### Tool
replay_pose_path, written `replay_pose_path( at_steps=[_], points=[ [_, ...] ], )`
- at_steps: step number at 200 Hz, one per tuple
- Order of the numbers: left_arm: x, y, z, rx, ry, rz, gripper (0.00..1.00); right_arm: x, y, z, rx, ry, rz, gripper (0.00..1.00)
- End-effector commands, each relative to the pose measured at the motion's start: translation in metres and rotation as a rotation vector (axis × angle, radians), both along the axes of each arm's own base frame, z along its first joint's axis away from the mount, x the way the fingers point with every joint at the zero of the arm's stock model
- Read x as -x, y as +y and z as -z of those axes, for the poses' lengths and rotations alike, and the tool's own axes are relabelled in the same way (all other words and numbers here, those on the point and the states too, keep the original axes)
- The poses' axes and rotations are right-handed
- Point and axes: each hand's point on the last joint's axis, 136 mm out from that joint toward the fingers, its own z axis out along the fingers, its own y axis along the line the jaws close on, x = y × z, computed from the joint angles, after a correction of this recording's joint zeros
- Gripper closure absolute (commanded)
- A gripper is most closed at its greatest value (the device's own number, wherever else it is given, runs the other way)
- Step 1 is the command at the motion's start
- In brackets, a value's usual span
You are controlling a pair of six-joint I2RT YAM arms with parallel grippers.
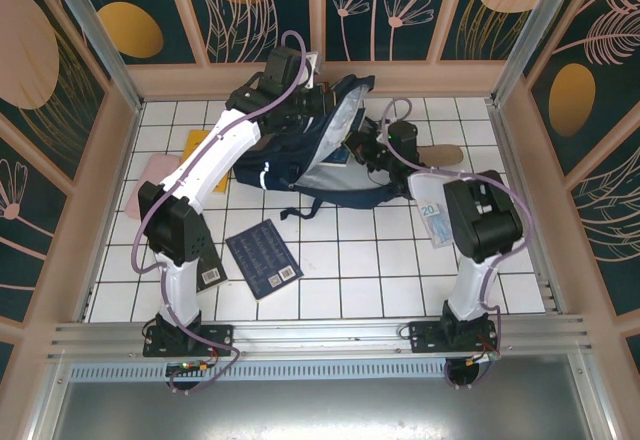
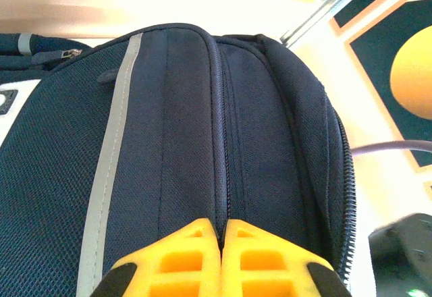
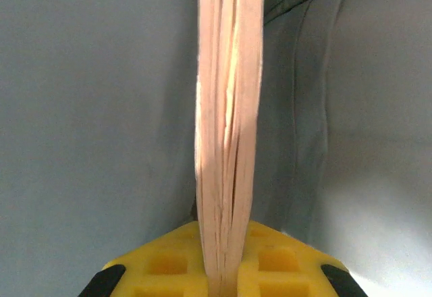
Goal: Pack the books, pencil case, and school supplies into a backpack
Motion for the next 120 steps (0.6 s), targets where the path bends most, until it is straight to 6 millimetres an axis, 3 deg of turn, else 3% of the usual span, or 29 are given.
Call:
replay_pose_path(
  at_steps=[1, 50, 96, 120],
  points=[
    [0.001, -0.010, -0.082, 0.190, -0.184, 0.031, 1.00, -0.027, 0.020, -0.027, -0.085, -0.070, 0.042, 1.00],
    [-0.005, -0.009, -0.080, 0.200, -0.178, -0.002, 1.00, -0.052, 0.058, 0.002, -0.079, -0.002, 0.072, 1.00],
    [-0.011, -0.006, -0.074, 0.190, -0.180, -0.034, 1.00, -0.064, 0.091, 0.031, -0.047, 0.051, 0.029, 1.00],
    [-0.013, -0.006, -0.070, 0.188, -0.177, -0.042, 1.00, -0.064, 0.099, 0.039, -0.026, 0.067, -0.005, 0.80]
  ],
)
